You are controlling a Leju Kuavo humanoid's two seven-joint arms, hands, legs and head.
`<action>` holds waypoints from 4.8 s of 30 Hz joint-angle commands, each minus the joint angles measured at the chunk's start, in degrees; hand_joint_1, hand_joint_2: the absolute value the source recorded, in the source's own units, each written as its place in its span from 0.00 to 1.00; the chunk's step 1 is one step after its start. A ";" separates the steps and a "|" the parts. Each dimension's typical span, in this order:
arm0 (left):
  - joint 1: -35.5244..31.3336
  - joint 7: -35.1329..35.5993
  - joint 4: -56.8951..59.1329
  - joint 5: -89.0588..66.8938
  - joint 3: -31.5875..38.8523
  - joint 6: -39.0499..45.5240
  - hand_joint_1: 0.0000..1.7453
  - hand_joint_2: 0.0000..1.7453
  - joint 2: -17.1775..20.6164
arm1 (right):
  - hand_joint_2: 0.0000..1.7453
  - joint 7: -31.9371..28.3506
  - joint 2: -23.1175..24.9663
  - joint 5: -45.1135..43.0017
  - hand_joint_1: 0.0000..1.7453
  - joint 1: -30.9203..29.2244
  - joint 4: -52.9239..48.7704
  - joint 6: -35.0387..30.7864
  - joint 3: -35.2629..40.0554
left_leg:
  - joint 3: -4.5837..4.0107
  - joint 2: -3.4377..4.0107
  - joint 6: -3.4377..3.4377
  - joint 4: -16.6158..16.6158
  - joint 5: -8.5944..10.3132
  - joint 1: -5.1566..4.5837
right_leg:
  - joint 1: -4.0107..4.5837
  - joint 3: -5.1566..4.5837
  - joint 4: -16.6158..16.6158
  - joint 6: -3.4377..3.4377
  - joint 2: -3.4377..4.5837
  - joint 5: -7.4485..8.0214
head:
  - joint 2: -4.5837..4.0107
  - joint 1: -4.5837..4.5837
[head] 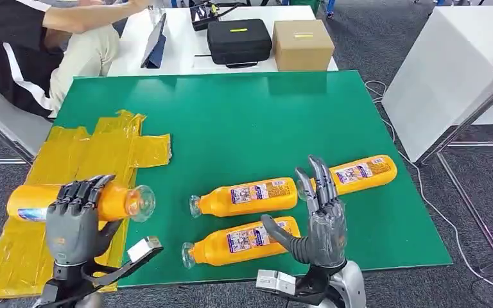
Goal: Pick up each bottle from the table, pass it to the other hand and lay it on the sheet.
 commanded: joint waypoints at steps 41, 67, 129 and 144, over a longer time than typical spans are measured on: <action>-19.02 19.89 37.77 -7.47 -3.51 -27.57 0.00 1.00 7.21 | 1.00 5.23 -0.18 0.73 0.00 0.17 7.18 -0.20 -2.07 | 0.08 0.00 -0.13 -0.03 0.04 0.01 | -0.01 0.12 -0.05 0.00 -0.02 0.00 | 0.00 -0.02; -13.69 -7.04 28.63 20.93 -1.19 -31.30 0.00 1.00 1.80 | 1.00 6.26 -0.14 2.50 0.00 3.11 4.41 -0.29 -4.32 | 0.23 0.02 -0.16 -0.03 0.00 -0.02 | -0.04 0.29 -0.06 0.00 0.02 -0.02 | -0.02 0.00; 3.35 -16.13 6.94 43.76 -7.68 -20.48 0.00 1.00 -0.07 | 1.00 8.52 -22.01 17.99 0.00 -34.25 59.21 28.35 -10.31 | 0.31 0.26 -0.10 -0.08 0.06 -0.12 | -0.12 0.31 -0.19 0.06 0.26 0.17 | 0.00 -0.07; 3.26 -16.49 7.65 44.29 -7.08 -20.70 0.00 1.00 -0.55 | 1.00 7.66 -21.32 18.42 0.00 -38.62 67.61 29.04 -8.57 | 0.20 0.10 -0.11 -0.01 0.03 -0.14 | -0.15 0.24 -0.08 0.06 0.11 0.09 | -0.02 -0.04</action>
